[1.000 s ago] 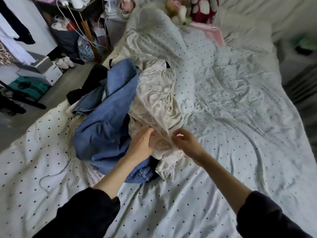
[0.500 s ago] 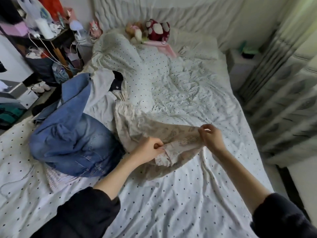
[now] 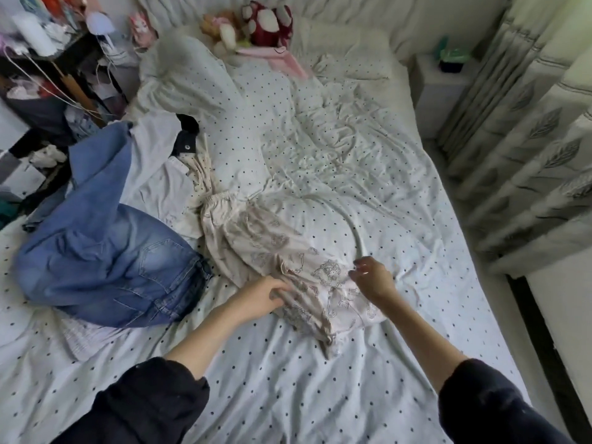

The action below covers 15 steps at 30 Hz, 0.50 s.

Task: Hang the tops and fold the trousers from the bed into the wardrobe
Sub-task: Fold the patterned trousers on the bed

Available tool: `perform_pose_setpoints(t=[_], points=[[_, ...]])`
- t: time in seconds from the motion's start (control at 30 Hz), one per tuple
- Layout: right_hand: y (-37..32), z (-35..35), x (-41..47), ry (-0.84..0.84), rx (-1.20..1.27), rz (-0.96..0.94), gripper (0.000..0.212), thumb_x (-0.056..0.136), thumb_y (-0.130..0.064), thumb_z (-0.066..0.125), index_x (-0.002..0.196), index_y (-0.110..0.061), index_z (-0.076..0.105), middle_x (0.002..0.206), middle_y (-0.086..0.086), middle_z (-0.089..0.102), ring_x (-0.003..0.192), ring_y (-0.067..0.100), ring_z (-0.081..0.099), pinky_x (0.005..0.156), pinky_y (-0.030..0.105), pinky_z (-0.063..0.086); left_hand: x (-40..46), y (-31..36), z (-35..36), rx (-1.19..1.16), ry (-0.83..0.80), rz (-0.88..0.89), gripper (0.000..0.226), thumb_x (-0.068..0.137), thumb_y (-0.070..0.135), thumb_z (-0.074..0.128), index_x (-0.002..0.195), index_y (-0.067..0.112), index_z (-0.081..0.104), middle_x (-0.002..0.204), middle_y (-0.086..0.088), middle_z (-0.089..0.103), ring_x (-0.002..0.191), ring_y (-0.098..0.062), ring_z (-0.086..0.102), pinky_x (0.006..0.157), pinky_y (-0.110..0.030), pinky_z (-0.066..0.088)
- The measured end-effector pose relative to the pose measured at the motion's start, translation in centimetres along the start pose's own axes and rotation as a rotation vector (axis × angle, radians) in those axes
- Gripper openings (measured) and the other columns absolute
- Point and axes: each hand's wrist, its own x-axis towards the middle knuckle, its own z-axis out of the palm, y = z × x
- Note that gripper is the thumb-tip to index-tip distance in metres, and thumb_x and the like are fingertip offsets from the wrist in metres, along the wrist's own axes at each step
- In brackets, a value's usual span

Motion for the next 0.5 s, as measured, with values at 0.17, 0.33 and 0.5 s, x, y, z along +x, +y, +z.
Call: perform_pose_setpoints(t=[0.17, 0.33, 0.5], points=[[2.8, 5.7, -0.2, -0.210, -0.318, -0.031, 0.047, 0.087, -0.038, 0.063, 0.125, -0.011, 0.056, 0.127, 0.007, 0.059, 0.113, 0.023, 0.056, 0.094, 0.032, 0.044, 2.0, -3.1, 2.0, 0.157, 0.023, -0.005, 0.060, 0.093, 0.009, 0.052, 0.145, 0.025, 0.030, 0.155, 0.003, 0.018, 0.142, -0.020, 0.020, 0.114, -0.036, 0.021], [3.6, 8.7, 0.2, -0.117, -0.483, -0.127, 0.060, 0.088, -0.051, 0.055, 0.139, -0.025, 0.038, 0.140, 0.002, 0.040, 0.129, 0.023, 0.036, 0.102, 0.038, 0.035, 6.4, -4.6, 1.5, 0.347, 0.108, 0.037, 0.081, 0.090, 0.006, 0.055, 0.150, 0.030, 0.005, 0.158, 0.004, -0.007, 0.145, -0.021, -0.002, 0.115, -0.038, 0.011], [2.0, 9.2, 4.8, -0.060, -0.554, -0.240, 0.063, 0.092, -0.056, 0.041, 0.146, -0.029, 0.025, 0.151, 0.002, 0.026, 0.138, 0.025, 0.024, 0.107, 0.046, 0.029, 11.0, -7.5, -1.0, 0.434, 0.078, -0.012, 0.058, 0.089, 0.025, 0.059, 0.142, 0.024, 0.036, 0.150, 0.004, 0.029, 0.136, -0.017, 0.030, 0.110, -0.037, 0.028]])
